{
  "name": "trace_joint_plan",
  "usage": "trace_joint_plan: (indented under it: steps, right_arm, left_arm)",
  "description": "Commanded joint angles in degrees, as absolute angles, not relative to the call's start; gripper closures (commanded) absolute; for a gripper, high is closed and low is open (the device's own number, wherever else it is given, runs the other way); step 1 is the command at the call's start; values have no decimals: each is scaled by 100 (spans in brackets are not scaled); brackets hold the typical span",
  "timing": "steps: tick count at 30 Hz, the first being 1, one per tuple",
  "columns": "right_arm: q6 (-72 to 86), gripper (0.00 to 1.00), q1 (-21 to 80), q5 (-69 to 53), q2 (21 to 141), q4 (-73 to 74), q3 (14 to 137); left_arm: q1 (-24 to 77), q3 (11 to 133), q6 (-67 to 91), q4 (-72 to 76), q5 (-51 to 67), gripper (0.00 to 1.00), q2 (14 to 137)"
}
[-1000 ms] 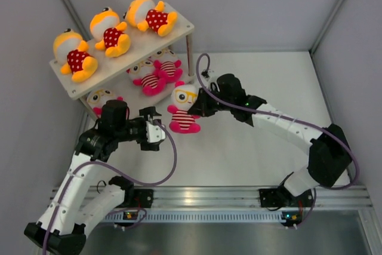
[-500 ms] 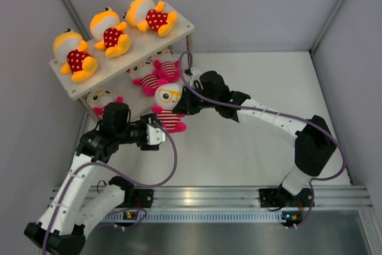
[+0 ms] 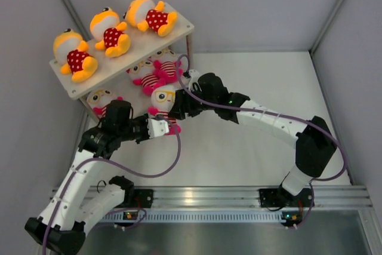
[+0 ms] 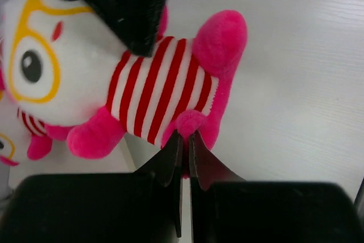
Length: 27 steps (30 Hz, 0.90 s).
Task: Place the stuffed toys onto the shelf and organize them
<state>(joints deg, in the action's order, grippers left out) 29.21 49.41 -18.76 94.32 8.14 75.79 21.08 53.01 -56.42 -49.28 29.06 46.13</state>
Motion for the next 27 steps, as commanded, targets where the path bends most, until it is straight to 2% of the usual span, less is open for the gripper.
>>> trace_joint_plan:
  steps: [1, 6, 11, 19, 27]
  right_arm:
    - [2699, 27, 5019, -1275, 9001, 1107, 7533]
    - [2707, 27, 4913, -1029, 8737, 1204, 7067]
    - [2628, 26, 4887, -800, 8552, 1371, 6952]
    - [2584, 26, 4825, -642, 8341, 1476, 6803]
    - [2593, 26, 4746, -633, 8341, 1477, 6768]
  left_arm:
    - [2118, 5791, -4364, -4254, 1613, 100, 4841]
    - [2109, 6302, -3447, -4254, 853, 100, 5115]
    - [2109, 6398, -3480, -4131, 124, 100, 5361]
    - [2109, 6741, -4218, -4052, 677, 100, 5309]
    - [2118, 6829, -5869, -4025, 861, 100, 4984]
